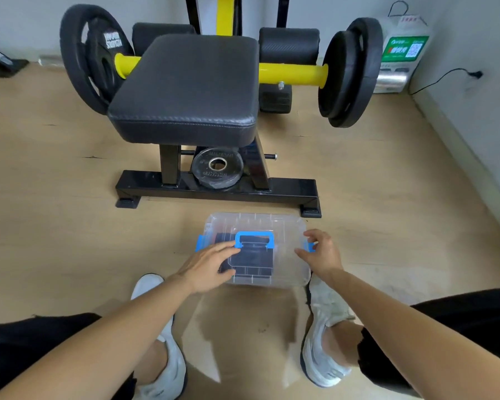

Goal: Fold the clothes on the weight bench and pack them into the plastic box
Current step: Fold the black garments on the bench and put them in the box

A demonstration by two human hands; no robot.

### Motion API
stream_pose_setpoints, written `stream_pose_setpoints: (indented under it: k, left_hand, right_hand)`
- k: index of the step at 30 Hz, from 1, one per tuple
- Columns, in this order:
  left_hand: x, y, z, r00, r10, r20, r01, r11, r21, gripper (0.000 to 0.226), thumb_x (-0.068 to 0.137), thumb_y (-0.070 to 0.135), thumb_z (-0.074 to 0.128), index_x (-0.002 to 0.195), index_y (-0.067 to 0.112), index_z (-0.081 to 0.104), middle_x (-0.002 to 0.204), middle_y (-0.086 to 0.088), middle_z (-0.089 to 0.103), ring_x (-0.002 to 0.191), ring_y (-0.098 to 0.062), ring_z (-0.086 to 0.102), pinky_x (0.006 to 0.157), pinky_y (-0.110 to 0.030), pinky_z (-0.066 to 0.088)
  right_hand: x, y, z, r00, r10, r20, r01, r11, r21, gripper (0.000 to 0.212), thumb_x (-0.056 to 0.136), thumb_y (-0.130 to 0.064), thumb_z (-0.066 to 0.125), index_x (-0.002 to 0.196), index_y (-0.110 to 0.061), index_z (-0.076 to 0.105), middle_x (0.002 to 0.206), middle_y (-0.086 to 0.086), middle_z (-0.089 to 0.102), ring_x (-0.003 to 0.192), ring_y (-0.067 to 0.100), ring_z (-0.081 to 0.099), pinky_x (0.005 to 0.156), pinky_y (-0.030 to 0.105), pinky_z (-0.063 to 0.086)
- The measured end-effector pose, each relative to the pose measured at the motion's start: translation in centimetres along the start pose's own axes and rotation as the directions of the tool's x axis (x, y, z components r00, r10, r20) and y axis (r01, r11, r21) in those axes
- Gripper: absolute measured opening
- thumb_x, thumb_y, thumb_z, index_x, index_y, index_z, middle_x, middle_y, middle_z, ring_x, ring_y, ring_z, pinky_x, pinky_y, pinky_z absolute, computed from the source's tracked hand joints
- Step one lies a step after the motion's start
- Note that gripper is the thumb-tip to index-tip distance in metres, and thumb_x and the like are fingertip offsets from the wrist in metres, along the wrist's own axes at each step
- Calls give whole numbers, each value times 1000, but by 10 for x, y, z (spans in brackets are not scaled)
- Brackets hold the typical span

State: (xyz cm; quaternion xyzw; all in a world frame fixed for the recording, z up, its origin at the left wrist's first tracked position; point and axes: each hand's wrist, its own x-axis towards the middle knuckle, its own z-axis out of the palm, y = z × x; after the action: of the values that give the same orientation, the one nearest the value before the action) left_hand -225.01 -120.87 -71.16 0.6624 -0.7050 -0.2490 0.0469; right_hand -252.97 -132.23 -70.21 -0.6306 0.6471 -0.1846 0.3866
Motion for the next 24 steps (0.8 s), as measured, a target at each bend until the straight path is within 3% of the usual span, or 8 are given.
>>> stream_pose_setpoints:
  k: [3,5,11,14,16,18,20,24]
  left_hand:
    - [5,-14,-5,971,-41,-237,60,996,73,49,96,35,58,144,26,50,150,7,47,136,-21,45,107,-38,43]
    - [9,-23,-6,947,-156,-282,190,977,98,53,94,37,59,144,24,48,148,3,49,131,-24,48,104,-41,45]
    - [17,-45,10,826,-563,-20,555,819,-146,83,92,58,56,156,16,23,148,-11,48,130,-36,50,99,-43,47]
    - [15,-43,18,806,-592,11,584,791,-184,84,93,65,49,157,17,24,144,-9,54,129,-34,53,94,-40,46]
    - [16,-42,21,794,-608,1,591,773,-231,76,94,61,51,152,14,35,138,-10,58,124,-35,55,92,-39,46]
    - [19,-44,22,789,-613,-39,577,761,-297,56,92,57,59,127,13,56,120,-10,66,108,-33,61,83,-37,48]
    - [21,-45,21,799,-596,-86,535,768,-352,35,88,51,67,96,17,61,99,-8,68,93,-31,64,71,-35,47]
    - [17,-38,19,823,-542,-169,468,817,-337,26,87,39,71,87,14,65,97,-8,60,89,-27,61,77,-38,50]
  right_hand:
    - [4,7,1,985,158,71,-163,984,69,80,75,-24,85,142,-16,42,129,8,53,107,24,57,95,39,52]
    - [3,10,3,969,223,110,-234,967,103,85,78,-22,83,148,-12,36,134,11,53,107,25,57,97,41,51]
    - [11,24,4,918,373,133,-385,920,73,94,75,-42,82,149,-15,31,141,13,49,120,33,55,96,49,52]
    - [7,25,6,868,438,233,-481,859,177,74,85,-33,75,143,-8,37,125,12,57,101,29,62,65,36,56]
    - [8,26,7,872,424,245,-475,852,220,62,88,-28,74,138,-8,44,120,12,61,92,25,64,56,29,51]
    - [10,27,8,885,408,226,-459,847,268,60,86,-25,75,136,-10,45,119,11,61,87,22,65,59,32,55]
    - [10,28,10,902,392,182,-430,852,297,60,84,-22,77,135,-10,46,120,11,61,89,24,66,72,39,60]
    - [9,30,14,926,356,126,-377,881,285,62,85,-22,77,137,-10,46,118,11,60,95,26,64,88,43,57]
